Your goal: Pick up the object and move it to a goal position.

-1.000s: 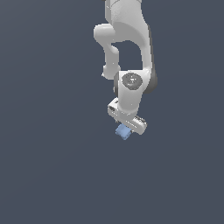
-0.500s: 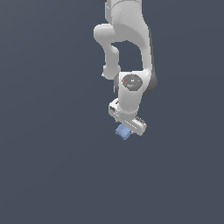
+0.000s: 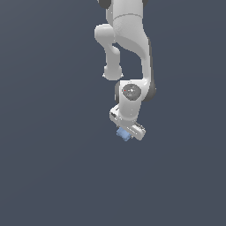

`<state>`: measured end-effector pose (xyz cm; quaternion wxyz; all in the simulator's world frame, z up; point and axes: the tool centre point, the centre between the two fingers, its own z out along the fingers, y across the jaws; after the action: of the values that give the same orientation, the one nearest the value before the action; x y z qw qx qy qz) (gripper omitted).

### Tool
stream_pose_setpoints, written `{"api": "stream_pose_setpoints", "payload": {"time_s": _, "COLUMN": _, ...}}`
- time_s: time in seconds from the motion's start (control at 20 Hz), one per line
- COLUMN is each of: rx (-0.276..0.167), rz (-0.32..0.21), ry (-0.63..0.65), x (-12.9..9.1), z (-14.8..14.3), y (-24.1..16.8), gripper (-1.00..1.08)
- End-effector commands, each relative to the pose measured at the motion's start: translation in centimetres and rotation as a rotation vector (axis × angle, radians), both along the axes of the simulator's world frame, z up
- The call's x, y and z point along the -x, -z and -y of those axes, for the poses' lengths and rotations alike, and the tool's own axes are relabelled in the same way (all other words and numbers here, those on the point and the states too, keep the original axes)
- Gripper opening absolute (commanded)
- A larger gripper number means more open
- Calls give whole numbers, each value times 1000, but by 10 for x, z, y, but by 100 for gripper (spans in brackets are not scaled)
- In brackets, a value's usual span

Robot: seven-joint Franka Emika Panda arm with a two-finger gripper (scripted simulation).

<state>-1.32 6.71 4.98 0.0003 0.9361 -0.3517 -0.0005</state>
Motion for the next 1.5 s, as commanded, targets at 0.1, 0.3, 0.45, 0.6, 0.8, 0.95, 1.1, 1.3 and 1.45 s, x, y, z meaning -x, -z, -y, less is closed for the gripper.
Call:
{"api": "stream_pose_setpoints", "payload": {"time_s": 0.1, "rx": 0, "rz": 1, "ry": 1, "x": -1, "z": 0, "y": 10, "gripper": 100}}
{"api": "stream_pose_setpoints", "payload": {"time_s": 0.3, "rx": 0, "rz": 1, "ry": 1, "x": -1, "z": 0, "y": 10, "gripper": -100}}
{"api": "stream_pose_setpoints", "payload": {"time_s": 0.45, "rx": 0, "rz": 1, "ry": 1, "x": -1, "z": 0, "y": 10, "gripper": -100}}
{"api": "stream_pose_setpoints", "payload": {"time_s": 0.6, "rx": 0, "rz": 1, "ry": 1, "x": -1, "z": 0, "y": 10, "gripper": -100}}
{"api": "stream_pose_setpoints", "payload": {"time_s": 0.8, "rx": -1, "rz": 2, "ry": 0, "x": -1, "z": 1, "y": 8, "gripper": -100}}
{"api": "stream_pose_setpoints", "payload": {"time_s": 0.95, "rx": -1, "rz": 2, "ry": 0, "x": 1, "z": 9, "y": 6, "gripper": -100}}
{"api": "stream_pose_setpoints", "payload": {"time_s": 1.1, "rx": -1, "rz": 2, "ry": 0, "x": 4, "z": 25, "y": 2, "gripper": -100}}
{"api": "stream_pose_setpoints", "payload": {"time_s": 1.3, "rx": -1, "rz": 2, "ry": 0, "x": 11, "z": 57, "y": -7, "gripper": -100}}
{"api": "stream_pose_setpoints", "payload": {"time_s": 1.45, "rx": -1, "rz": 2, "ry": 0, "x": 17, "z": 88, "y": -16, "gripper": -100}}
